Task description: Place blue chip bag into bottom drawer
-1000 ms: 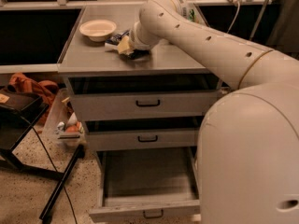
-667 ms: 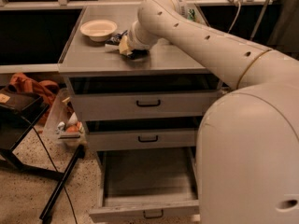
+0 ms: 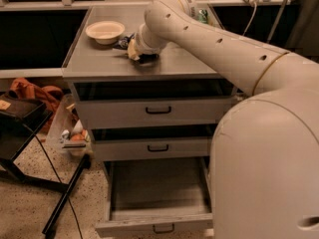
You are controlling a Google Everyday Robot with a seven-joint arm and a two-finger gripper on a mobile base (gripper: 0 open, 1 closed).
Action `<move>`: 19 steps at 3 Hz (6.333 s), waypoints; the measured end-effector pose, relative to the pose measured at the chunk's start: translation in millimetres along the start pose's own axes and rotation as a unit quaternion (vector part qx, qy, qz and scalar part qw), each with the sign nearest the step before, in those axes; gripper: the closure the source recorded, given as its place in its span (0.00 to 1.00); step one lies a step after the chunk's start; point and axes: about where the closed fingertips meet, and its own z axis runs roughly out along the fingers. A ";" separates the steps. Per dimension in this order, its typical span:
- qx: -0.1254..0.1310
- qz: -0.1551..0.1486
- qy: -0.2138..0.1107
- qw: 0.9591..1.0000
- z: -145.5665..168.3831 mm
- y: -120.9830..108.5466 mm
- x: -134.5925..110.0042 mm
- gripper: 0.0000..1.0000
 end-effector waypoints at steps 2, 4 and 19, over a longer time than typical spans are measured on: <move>0.015 -0.014 -0.068 0.997 -94.7 -10.2 23.5 1.00; -0.047 -0.045 -0.059 0.996 -179.2 36.3 126.0 1.00; -0.305 0.310 0.219 0.873 333.6 -7.6 612.9 0.12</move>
Offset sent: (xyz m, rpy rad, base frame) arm -0.1727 -0.1228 0.0298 -0.0144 -0.1743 -0.0239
